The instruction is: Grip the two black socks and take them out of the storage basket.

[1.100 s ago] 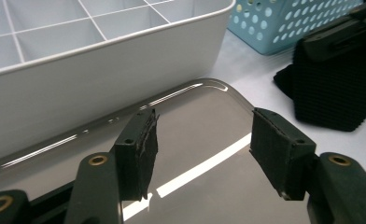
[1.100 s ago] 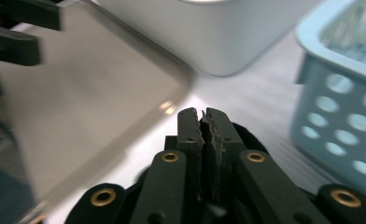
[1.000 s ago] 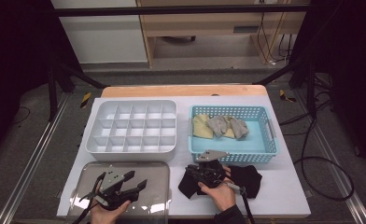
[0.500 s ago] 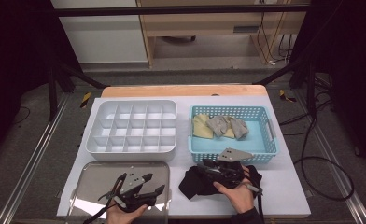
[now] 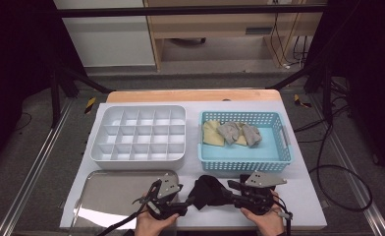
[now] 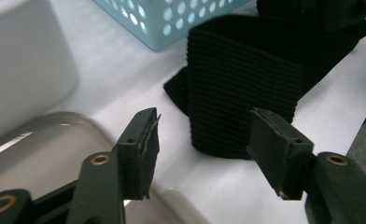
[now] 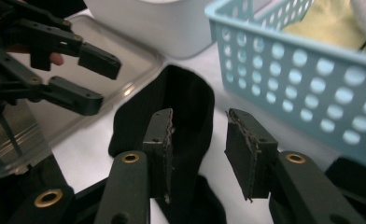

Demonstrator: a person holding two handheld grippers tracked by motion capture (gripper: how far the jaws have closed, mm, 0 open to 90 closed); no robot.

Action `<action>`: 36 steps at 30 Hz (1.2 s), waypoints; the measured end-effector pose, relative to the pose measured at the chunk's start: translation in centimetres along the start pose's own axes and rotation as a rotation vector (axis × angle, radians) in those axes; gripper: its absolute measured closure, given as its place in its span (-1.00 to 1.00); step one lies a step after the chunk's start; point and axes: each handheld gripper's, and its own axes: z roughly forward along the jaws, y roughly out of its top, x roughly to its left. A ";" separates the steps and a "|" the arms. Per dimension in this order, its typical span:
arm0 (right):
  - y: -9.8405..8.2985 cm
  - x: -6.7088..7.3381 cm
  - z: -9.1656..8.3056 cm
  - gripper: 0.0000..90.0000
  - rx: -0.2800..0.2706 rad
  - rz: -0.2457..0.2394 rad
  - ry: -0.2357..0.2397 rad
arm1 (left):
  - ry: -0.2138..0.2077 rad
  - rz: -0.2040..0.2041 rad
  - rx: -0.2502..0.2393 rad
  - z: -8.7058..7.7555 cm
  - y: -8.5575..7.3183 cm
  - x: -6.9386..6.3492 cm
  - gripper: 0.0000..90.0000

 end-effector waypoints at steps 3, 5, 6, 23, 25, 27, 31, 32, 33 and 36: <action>-0.6 -0.1 -0.1 0.36 0.017 -0.002 -0.009 | -0.010 0.001 0.013 1.0 -0.1 -0.3 -0.01; -0.9 -0.2 -0.3 0.36 0.014 0.007 -0.002 | -0.017 -0.007 0.013 1.4 -0.2 -0.4 0.03; -1.1 -0.2 -0.3 0.36 0.017 0.013 -0.002 | -0.018 -0.009 0.013 1.5 -0.2 -0.5 0.07; -2.3 -0.6 -0.3 0.97 0.079 0.051 0.067 | -0.054 -0.033 0.007 0.6 0.2 -0.6 0.83; -2.1 -0.7 -0.8 0.97 0.067 0.055 0.068 | -0.079 -0.044 -0.011 -0.8 0.6 -0.7 0.84; -1.8 -0.9 -1.3 0.97 0.063 0.070 0.069 | -0.108 -0.056 -0.008 -2.2 0.9 -0.8 0.83; -0.9 -1.5 -1.4 0.94 0.058 0.081 0.063 | -0.117 -0.064 0.026 -3.5 1.0 -0.9 0.83; -0.7 -1.6 -1.1 0.94 0.063 0.079 0.058 | -0.105 -0.067 0.033 -3.4 1.0 -0.8 0.82; -0.5 -1.8 -0.7 0.93 0.071 0.081 0.049 | -0.092 -0.072 0.039 -3.2 0.9 -0.6 0.82; 0.2 -2.2 0.9 0.90 0.095 0.068 0.010 | -0.057 -0.084 0.048 -2.2 0.6 0.2 0.82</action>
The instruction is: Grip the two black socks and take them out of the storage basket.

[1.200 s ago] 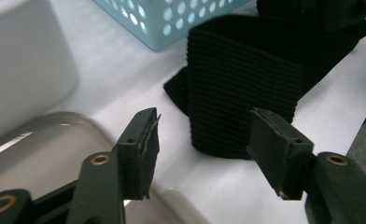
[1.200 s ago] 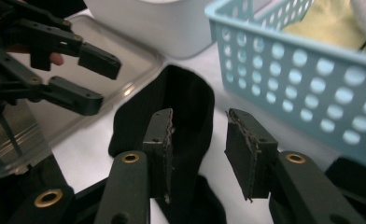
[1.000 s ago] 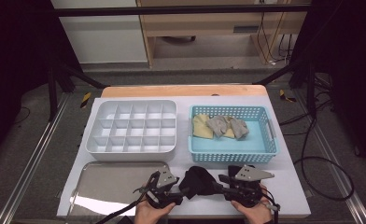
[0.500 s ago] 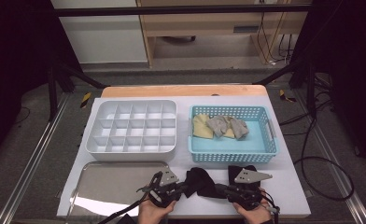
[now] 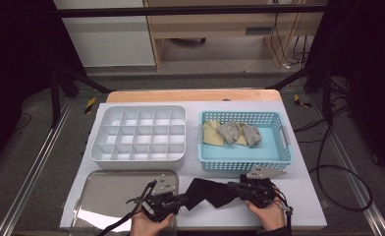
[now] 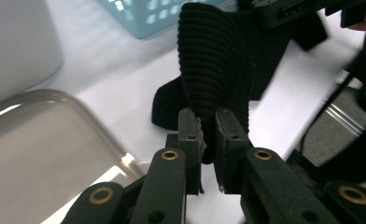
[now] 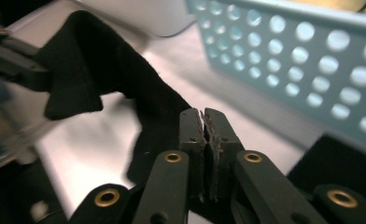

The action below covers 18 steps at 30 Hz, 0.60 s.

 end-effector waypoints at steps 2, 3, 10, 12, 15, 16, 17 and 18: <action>0.4 -0.1 1.1 0.88 0.009 -0.019 -0.049 | 0.025 -0.012 0.005 0.7 0.0 0.6 0.82; 0.6 -0.3 1.7 0.86 0.012 -0.027 -0.078 | 0.033 -0.021 0.007 1.1 0.1 0.9 0.81; 0.8 -0.4 1.7 0.61 -0.047 -0.020 -0.109 | 0.087 -0.040 -0.031 1.9 0.2 2.3 0.74; 0.7 -0.4 0.9 0.56 -0.082 -0.019 -0.098 | 0.092 -0.038 -0.037 2.0 0.4 2.6 0.72; 0.4 -0.4 -0.2 0.50 -0.104 -0.012 -0.094 | 0.106 -0.040 -0.048 2.0 0.5 2.9 0.67; 0.2 -0.4 -0.5 0.49 -0.107 -0.009 -0.097 | 0.111 -0.038 -0.049 2.0 0.5 2.9 0.63; 0.0 -0.4 -0.7 0.47 -0.104 0.000 -0.098 | 0.112 -0.040 -0.053 1.9 0.5 2.9 0.58; -0.3 -0.4 -0.9 0.44 -0.105 -0.001 -0.099 | 0.109 -0.036 -0.057 1.8 0.5 2.9 0.53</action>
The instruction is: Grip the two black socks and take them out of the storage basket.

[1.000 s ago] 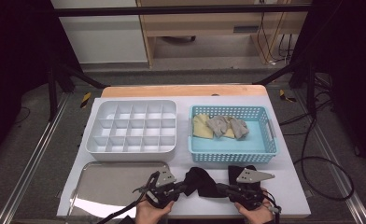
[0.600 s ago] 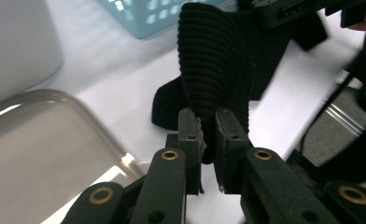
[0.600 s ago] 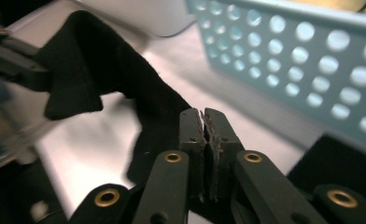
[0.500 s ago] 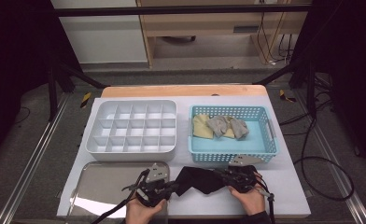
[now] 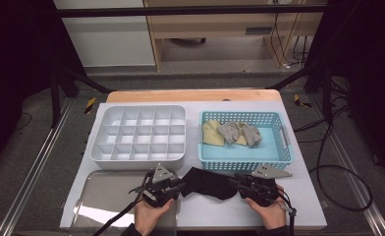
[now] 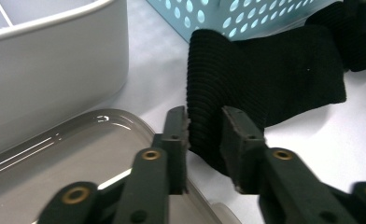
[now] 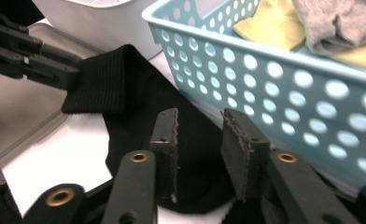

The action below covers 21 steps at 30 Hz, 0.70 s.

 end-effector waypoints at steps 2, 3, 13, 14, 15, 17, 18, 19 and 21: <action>-0.5 0.0 -0.3 0.41 0.008 0.009 -0.005 | 0.007 0.010 -0.013 -0.4 0.0 -0.2 0.38; -0.8 0.0 -0.5 0.39 0.008 0.012 -0.004 | 0.008 0.024 -0.013 -0.7 -0.1 -0.2 0.30; -2.5 0.0 -0.3 0.34 0.041 0.044 -0.006 | 0.045 0.109 -0.061 -1.8 -0.7 -1.7 -0.13; -2.6 0.1 -0.2 0.33 0.042 0.044 -0.008 | 0.052 0.108 -0.056 -1.5 -0.6 -1.7 -0.15; -2.6 0.1 -0.1 0.32 0.044 0.042 -0.007 | 0.063 0.110 -0.052 -1.2 -0.5 -1.6 -0.17; -2.6 0.4 0.0 0.30 0.044 0.036 -0.006 | 0.109 0.119 -0.055 -0.7 -0.4 -1.2 -0.18; -2.5 0.6 0.0 0.29 0.043 0.032 -0.002 | 0.123 0.116 -0.055 -0.6 -0.3 -1.1 -0.18; -2.5 0.6 0.0 0.29 0.044 0.029 -0.003 | 0.134 0.109 -0.057 -0.5 -0.2 -0.8 -0.19; -2.5 0.7 0.0 0.28 0.036 0.028 0.002 | 0.167 0.096 -0.062 -0.4 0.1 -0.2 -0.19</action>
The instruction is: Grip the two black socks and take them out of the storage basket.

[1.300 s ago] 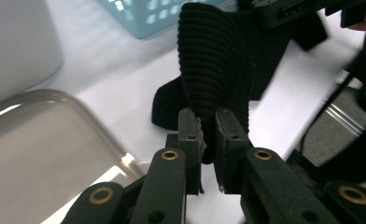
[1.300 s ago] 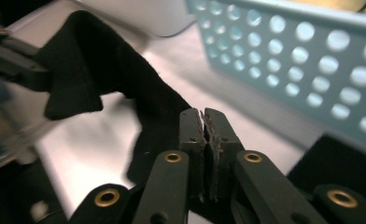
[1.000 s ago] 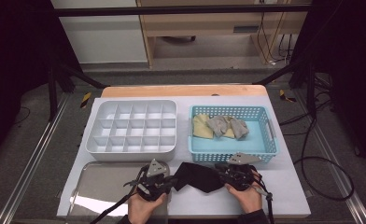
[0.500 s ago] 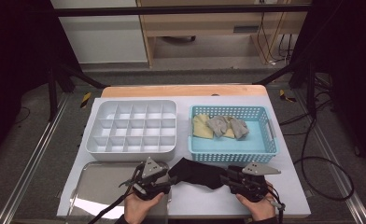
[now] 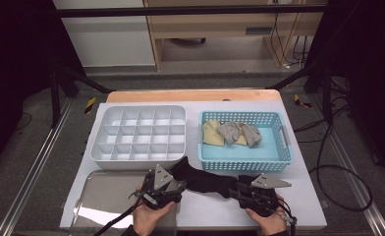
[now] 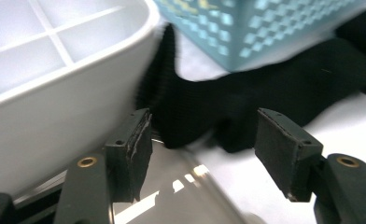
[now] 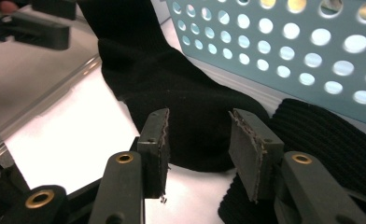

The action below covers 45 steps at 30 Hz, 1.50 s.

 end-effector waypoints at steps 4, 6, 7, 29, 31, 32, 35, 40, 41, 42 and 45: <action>0.1 0.2 -0.1 0.28 -0.006 0.001 0.000 | 0.026 -0.010 -0.003 0.5 0.3 0.8 -0.19; 0.2 0.2 -0.1 0.27 -0.006 -0.004 0.001 | 0.031 -0.009 0.008 0.8 0.4 1.0 -0.17; 0.2 0.3 -0.1 0.26 -0.008 -0.003 0.002 | 0.028 -0.012 0.015 1.1 0.4 1.2 -0.17; -0.8 2.1 2.5 0.79 0.069 -0.078 -0.047 | -0.106 -0.126 -0.048 -0.2 1.1 1.0 0.84; -0.7 1.8 2.1 0.92 0.060 -0.066 -0.034 | -0.114 -0.124 -0.059 -0.8 1.2 0.9 0.84; -0.6 1.8 1.8 0.93 0.058 -0.067 -0.030 | -0.120 -0.126 -0.065 -1.3 1.1 0.9 0.84; -0.4 1.4 0.4 0.94 0.035 -0.078 -0.010 | -0.135 -0.126 -0.074 -2.5 0.9 0.8 0.84; -0.5 0.8 -1.7 0.95 0.009 -0.063 0.012 | -0.172 -0.147 -0.059 -4.0 -0.1 0.7 0.83; -0.6 0.8 -2.0 0.95 0.011 -0.067 0.024 | -0.177 -0.152 -0.052 -4.3 -0.3 0.7 0.83; -0.7 0.8 -2.1 0.94 0.019 -0.073 0.034 | -0.183 -0.160 -0.048 -4.5 -0.6 0.7 0.83; -1.5 1.2 -1.9 0.92 0.070 -0.087 0.057 | -0.169 -0.141 -0.019 -4.8 -1.8 0.5 0.81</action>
